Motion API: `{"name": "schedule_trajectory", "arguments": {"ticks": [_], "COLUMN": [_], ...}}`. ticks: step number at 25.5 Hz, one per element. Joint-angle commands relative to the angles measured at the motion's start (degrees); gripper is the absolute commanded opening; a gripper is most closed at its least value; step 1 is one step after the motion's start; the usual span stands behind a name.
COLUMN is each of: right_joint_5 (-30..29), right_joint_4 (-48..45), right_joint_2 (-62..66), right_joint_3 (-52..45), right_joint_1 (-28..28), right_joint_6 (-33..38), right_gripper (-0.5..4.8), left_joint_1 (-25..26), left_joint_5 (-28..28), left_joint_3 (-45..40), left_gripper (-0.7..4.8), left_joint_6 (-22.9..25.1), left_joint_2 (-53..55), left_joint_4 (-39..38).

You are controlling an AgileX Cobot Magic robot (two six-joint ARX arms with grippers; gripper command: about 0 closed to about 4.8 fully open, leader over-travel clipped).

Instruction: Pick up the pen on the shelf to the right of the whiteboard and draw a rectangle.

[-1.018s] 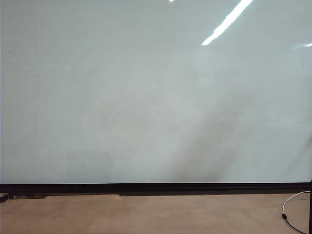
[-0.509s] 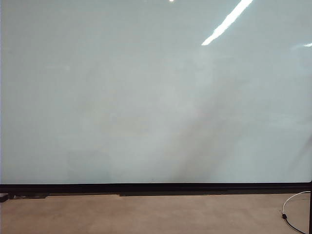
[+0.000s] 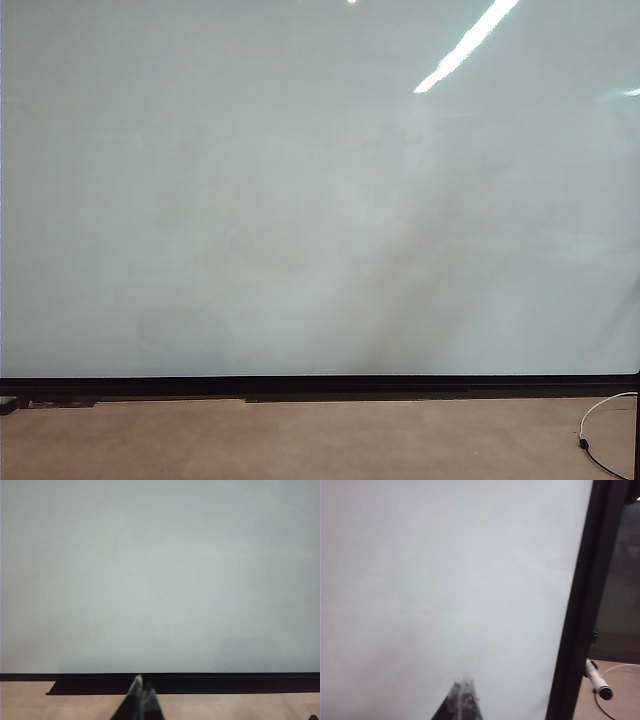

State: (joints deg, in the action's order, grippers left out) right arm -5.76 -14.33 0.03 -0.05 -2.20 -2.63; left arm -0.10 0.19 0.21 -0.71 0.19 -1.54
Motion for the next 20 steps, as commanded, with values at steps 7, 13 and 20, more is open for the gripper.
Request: {"name": "schedule_trajectory", "arguments": {"ticks": [7, 13, 20], "right_joint_5": [5.81, 6.16, 6.16], "right_joint_4": [-2.43, -1.73, 2.86], "right_joint_2": [0.04, 0.04, 0.04], "right_joint_3": [0.28, 0.28, 1.68], "right_joint_1": [0.09, 0.22, 3.37], "right_joint_6": [-0.02, -0.02, -0.17], "right_gripper": [-0.05, -0.05, -0.05], "left_joint_1": [0.0, 0.0, 0.0], "left_joint_5": [0.02, 0.02, 0.02], "left_joint_3": [0.15, 0.17, 0.17], "left_gripper": [-0.05, -0.04, -0.04], "left_joint_6": [0.26, 0.26, 0.26], "left_joint_2": [0.0, 0.0, 0.0], "left_joint_4": [0.33, 0.33, 0.33]}}
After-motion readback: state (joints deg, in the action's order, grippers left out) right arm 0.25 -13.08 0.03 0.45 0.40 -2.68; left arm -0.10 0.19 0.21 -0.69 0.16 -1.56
